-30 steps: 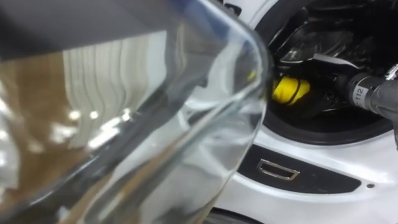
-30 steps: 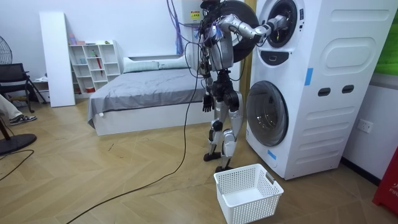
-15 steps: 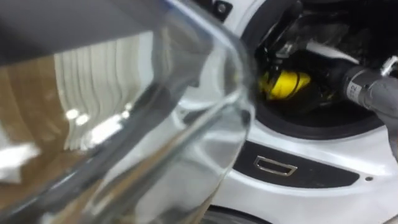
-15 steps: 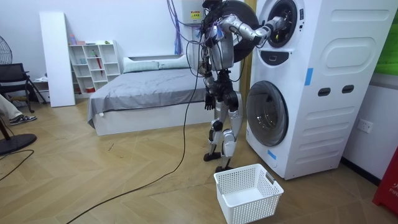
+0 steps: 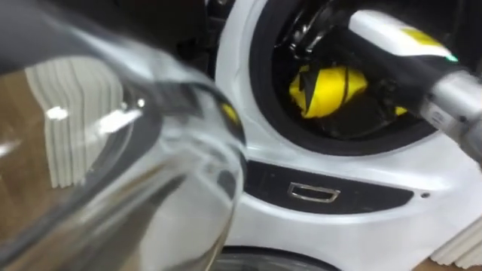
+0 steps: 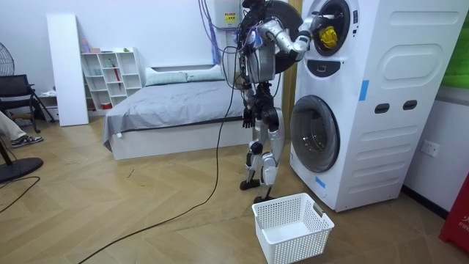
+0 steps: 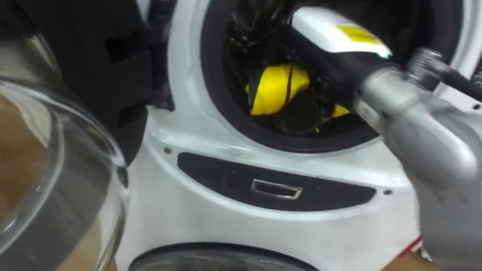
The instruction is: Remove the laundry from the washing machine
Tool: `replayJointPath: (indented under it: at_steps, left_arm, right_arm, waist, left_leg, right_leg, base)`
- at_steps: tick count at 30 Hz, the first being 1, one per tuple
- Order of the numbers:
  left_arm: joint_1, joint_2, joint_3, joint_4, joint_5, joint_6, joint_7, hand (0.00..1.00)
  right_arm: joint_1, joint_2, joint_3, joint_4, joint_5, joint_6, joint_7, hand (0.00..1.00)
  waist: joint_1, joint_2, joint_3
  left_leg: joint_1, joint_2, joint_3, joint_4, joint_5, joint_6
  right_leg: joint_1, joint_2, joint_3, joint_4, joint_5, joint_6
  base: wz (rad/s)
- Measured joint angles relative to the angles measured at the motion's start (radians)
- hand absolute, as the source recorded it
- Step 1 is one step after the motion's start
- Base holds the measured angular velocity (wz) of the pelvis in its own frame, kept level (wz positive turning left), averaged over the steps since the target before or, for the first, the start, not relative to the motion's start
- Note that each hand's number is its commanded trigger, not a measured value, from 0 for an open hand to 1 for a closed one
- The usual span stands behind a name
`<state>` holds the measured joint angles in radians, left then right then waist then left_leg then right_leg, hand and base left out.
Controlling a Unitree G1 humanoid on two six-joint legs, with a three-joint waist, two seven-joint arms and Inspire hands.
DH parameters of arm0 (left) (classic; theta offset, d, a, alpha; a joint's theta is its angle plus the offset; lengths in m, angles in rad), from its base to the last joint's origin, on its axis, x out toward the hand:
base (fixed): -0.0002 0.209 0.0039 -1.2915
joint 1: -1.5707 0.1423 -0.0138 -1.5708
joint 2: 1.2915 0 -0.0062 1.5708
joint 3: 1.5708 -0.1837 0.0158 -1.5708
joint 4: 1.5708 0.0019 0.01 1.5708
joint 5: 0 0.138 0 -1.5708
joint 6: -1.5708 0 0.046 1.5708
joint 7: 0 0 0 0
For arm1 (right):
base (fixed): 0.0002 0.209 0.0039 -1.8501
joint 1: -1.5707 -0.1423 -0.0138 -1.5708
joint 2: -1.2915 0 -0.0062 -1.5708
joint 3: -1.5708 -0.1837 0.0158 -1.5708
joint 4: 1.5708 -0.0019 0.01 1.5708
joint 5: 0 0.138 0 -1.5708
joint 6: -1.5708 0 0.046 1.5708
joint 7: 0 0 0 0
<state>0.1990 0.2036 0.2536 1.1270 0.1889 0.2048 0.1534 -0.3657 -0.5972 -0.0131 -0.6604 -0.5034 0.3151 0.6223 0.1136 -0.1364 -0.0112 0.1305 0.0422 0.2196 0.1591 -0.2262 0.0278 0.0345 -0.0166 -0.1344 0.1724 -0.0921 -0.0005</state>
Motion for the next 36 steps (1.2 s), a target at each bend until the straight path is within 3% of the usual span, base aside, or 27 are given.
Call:
replayJointPath:
  at_steps: [3,8,12,16,21,26,32,36]
  left_arm:
    - [0.025,-0.011,-0.002,0.001,0.0,-0.012,0.02,0.0]
    - [0.033,-0.013,-0.002,0.026,-0.008,-0.052,0.033,0.0]
    - [0.03,-0.012,-0.001,0.066,-0.023,-0.082,0.035,0.0]
    - [0.027,-0.012,-0.002,0.073,-0.044,-0.093,0.035,0.0]
    - [0.04,0.01,0.0,0.073,-0.041,-0.106,0.03,0.0]
    - [0.054,0.019,0.001,0.089,-0.027,-0.124,0.032,0.0]
    - [0.061,0.021,0.025,0.091,-0.027,-0.122,0.031,0.0]
    - [0.03,0.03,0.03,0.089,-0.027,-0.122,0.031,0.0]
  right_arm:
    - [0.078,0.025,-0.042,-0.042,0.028,-0.022,-0.019,1.0]
    - [0.18,0.082,-0.136,-0.056,0.1,-0.047,-0.066,1.0]
    - [0.202,0.084,-0.185,-0.055,0.2,-0.079,-0.136,1.0]
    - [0.265,0.084,-0.225,-0.04,0.225,-0.117,-0.197,1.0]
    - [0.318,0.096,-0.274,-0.017,0.214,-0.119,-0.229,1.0]
    - [0.424,0.111,-0.327,-0.007,0.237,-0.134,-0.297,1.0]
    - [0.515,0.126,-0.417,0.027,0.326,-0.151,-0.408,1.0]
    - [0.569,0.126,-0.485,0.036,0.33,-0.152,-0.472,1.0]
  waist:
    - [-0.032,0.012,-0.0035]
    - [-0.071,0.026,0.0005]
    - [-0.084,0.026,0.0008]
    - [-0.101,0.023,0.0024]
    - [-0.104,0.021,0.0021]
    - [-0.108,0.021,0.0019]
    - [-0.133,0.019,0.002]
    - [-0.169,0.021,0.0021]
  left_leg:
    - [0.004,-0.001,0.007,0.002,0.001,0.001]
    - [0.004,-0.002,0.018,0.003,0.001,0.003]
    - [0.002,-0.002,0.038,0.008,0.003,0.002]
    - [0.002,-0.004,0.04,0.012,0.001,0.005]
    - [0.0,-0.006,0.055,0.014,0.002,0.008]
    - [0.003,-0.007,0.067,0.015,0.0,0.01]
    - [0.011,-0.005,0.097,0.016,-0.003,0.008]
    - [0.007,0.0,0.128,0.027,-0.004,0.009]
  right_leg:
    - [0.002,0.0,0.009,0.0,0.007,0.0]
    - [-0.004,0.0,0.036,0.002,0.012,0.002]
    - [-0.015,0.002,0.066,-0.004,0.012,0.002]
    - [-0.018,-0.001,0.064,-0.005,0.013,0.005]
    - [-0.026,0.001,0.075,0.001,0.016,0.008]
    - [-0.033,0.002,0.09,0.011,0.017,0.01]
    - [-0.038,0.006,0.106,0.015,0.02,0.014]
    - [-0.047,0.011,0.134,0.014,0.025,0.017]
  base:
    - [-0.12]
    - [-0.07]
    - [-0.14]
    - [0.0]
    - [-0.06]
    - [-0.07]
    - [-0.09]
    - [-0.24]
